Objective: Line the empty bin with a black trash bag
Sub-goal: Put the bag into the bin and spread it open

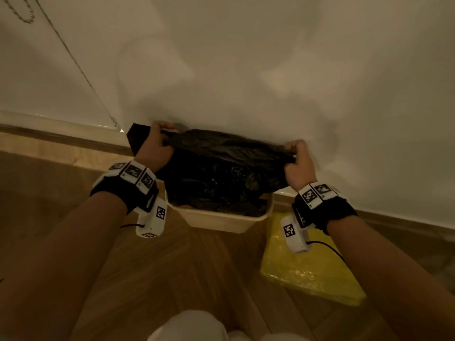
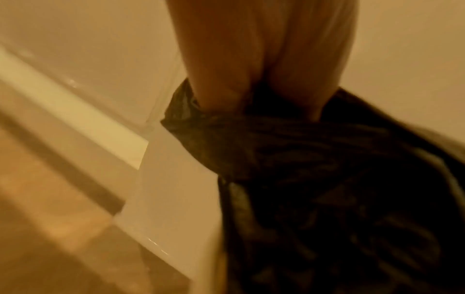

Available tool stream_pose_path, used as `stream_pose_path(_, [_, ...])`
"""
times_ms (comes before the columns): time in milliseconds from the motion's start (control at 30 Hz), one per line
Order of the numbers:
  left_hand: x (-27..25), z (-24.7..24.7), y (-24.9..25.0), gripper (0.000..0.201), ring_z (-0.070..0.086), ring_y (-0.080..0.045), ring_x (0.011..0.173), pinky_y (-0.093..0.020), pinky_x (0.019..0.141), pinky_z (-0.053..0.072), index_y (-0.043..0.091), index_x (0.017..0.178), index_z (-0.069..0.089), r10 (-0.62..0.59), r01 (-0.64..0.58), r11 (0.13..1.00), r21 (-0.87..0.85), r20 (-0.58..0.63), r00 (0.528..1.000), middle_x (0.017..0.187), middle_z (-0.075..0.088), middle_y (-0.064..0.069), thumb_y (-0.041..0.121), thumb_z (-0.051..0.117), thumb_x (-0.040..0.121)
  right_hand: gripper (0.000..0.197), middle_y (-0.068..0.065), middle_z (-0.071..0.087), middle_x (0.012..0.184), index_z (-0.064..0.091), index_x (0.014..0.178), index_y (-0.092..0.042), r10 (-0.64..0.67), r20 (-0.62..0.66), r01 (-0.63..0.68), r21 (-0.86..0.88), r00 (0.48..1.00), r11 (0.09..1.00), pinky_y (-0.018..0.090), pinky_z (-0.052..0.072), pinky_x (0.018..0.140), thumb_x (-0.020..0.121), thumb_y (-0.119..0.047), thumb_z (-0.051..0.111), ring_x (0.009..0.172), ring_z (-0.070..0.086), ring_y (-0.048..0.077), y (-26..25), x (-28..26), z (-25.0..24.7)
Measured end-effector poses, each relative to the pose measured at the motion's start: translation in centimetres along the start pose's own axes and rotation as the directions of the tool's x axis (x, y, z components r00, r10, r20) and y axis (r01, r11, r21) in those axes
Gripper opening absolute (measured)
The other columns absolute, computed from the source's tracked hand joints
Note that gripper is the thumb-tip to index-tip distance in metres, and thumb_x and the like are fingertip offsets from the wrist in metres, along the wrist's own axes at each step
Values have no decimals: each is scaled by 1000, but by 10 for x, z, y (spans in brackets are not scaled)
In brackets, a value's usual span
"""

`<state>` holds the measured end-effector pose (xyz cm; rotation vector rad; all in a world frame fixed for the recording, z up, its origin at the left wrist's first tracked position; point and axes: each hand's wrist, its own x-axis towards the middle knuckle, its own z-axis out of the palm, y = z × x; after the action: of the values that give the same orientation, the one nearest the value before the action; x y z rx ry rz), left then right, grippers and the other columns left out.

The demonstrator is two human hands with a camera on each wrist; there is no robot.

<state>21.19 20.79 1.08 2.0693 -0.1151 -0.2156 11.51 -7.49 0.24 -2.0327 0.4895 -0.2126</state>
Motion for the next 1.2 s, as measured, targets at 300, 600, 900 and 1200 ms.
stream_pose_path(300, [-24,39,-7,42,23,-39,136,-52,109,28,19,128,53,-199,-6,397,918,93,976,149,27,-15,39,43,93,49,4,64,113,56,122,-19,186,254,-132,-218,949,967,31,48,81,84,-49,57,104,61,25,-13,-6,3])
stream_pose_path(600, [-21,54,-3,32,44,-37,117,-45,93,44,2,121,50,-136,77,512,855,-7,991,128,41,-17,8,47,90,104,-9,48,135,31,142,-22,193,625,76,-377,756,923,18,28,105,56,-24,89,127,44,11,-22,-29,15])
stream_pose_path(900, [-20,85,-6,37,51,-37,121,-44,101,43,-2,130,46,-257,-221,442,869,359,897,135,51,-21,11,38,96,51,11,57,129,46,133,-14,209,597,-60,-259,775,964,42,57,82,86,-17,64,113,59,29,-15,-28,36])
stream_pose_path(1200, [-2,117,-77,80,46,-33,127,-42,99,45,32,146,22,-543,-208,415,886,424,724,153,30,-5,28,66,79,31,13,68,110,60,114,-12,115,331,34,-412,937,911,26,44,75,92,-30,48,99,63,29,7,-19,27])
